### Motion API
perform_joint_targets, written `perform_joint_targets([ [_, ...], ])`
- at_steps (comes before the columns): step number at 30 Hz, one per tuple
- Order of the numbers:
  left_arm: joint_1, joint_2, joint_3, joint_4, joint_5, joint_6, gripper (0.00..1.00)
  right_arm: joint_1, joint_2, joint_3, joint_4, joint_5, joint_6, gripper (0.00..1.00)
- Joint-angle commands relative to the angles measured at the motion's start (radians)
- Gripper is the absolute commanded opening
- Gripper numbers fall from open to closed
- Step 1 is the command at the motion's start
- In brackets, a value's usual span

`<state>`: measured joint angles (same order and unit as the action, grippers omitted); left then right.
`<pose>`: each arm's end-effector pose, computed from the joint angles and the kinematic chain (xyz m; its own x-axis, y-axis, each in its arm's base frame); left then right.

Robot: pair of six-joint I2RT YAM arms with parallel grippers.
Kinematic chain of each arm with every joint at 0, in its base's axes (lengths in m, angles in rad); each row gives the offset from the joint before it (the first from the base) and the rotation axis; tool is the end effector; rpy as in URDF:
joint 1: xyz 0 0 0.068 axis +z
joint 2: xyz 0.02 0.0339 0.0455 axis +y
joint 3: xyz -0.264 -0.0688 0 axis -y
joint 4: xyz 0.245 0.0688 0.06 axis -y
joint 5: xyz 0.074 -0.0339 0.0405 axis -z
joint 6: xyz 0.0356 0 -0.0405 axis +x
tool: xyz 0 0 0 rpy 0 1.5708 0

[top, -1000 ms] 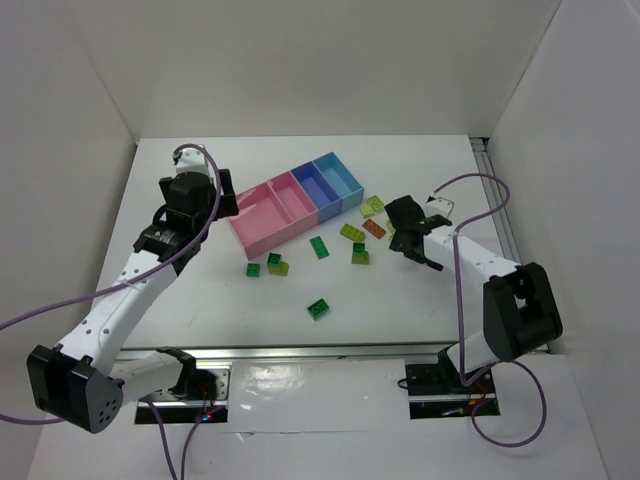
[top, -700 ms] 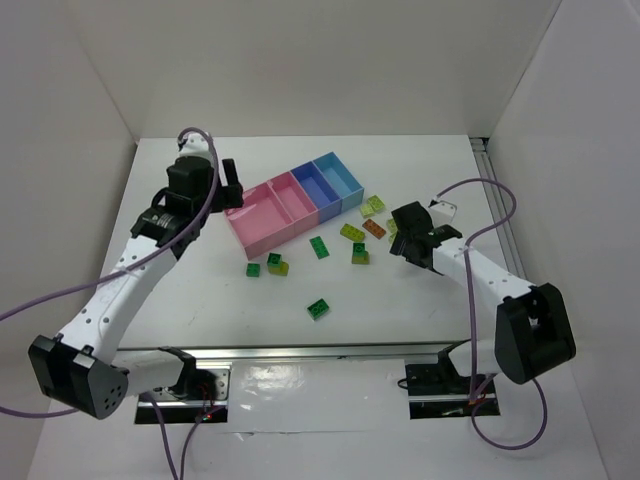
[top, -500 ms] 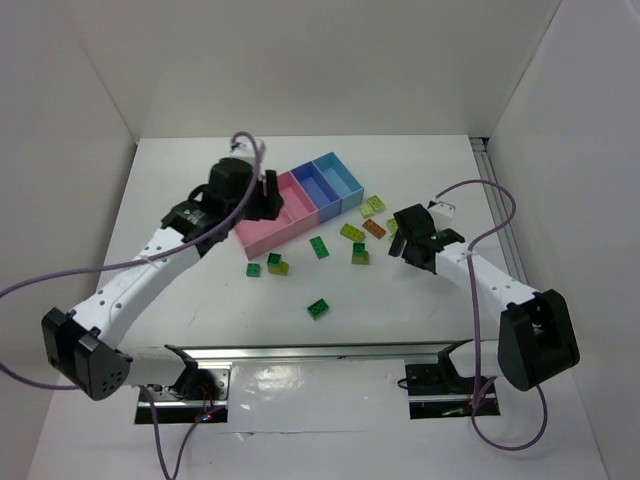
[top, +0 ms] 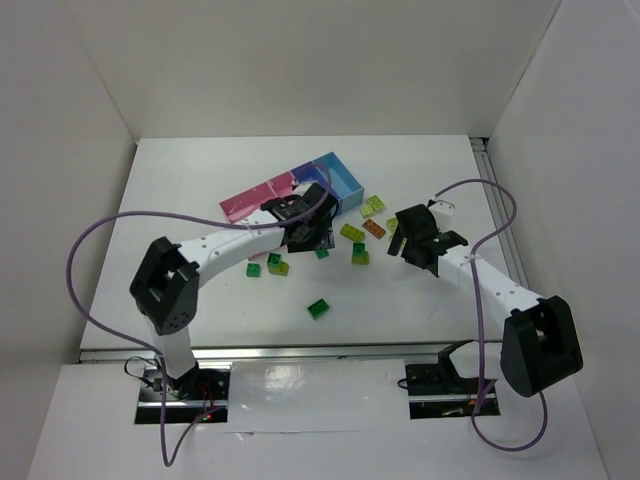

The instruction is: Sort the legos into containers by color

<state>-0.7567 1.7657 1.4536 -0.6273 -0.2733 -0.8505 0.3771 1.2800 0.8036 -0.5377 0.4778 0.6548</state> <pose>0.2877 -0.2584 0.2670 -0.7969 -0.2429 -0.5531 -0.0815 0.9505 -0.2999 0.2341 0.0751 0.2177 -0.6877 0.3093 -0.6568 0.4005 0.9162 0.0121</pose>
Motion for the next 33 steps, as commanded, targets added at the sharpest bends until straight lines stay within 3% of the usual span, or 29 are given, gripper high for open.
perform_joint_targets([
  [1,0.000,0.069,0.066,-0.049,-0.047,-0.219,0.73,0.006,-0.053,-0.004,0.050,0.007,-0.020,0.99],
  [9,0.011,0.360,0.286,-0.146,-0.075,-0.309,0.67,0.016,-0.094,-0.014,0.050,0.004,-0.069,0.99],
  [17,0.020,0.425,0.309,-0.181,-0.109,-0.363,0.65,0.025,-0.114,-0.046,0.061,-0.031,-0.078,0.99],
  [21,0.030,0.446,0.309,-0.170,-0.109,-0.363,0.59,0.025,-0.114,-0.046,0.061,-0.053,-0.078,0.99],
  [25,0.030,0.469,0.309,-0.170,-0.099,-0.354,0.42,0.025,-0.114,-0.046,0.051,-0.053,-0.078,0.99],
  [26,0.030,0.469,0.300,-0.161,-0.090,-0.354,0.32,0.025,-0.114,-0.046,0.051,-0.044,-0.078,0.99],
  [28,0.030,0.444,0.300,-0.161,-0.090,-0.328,0.23,0.025,-0.123,-0.055,0.051,-0.044,-0.078,0.99],
  [33,-0.016,0.318,0.260,-0.161,-0.158,-0.248,0.19,0.025,-0.134,-0.055,0.051,-0.044,-0.069,0.99],
])
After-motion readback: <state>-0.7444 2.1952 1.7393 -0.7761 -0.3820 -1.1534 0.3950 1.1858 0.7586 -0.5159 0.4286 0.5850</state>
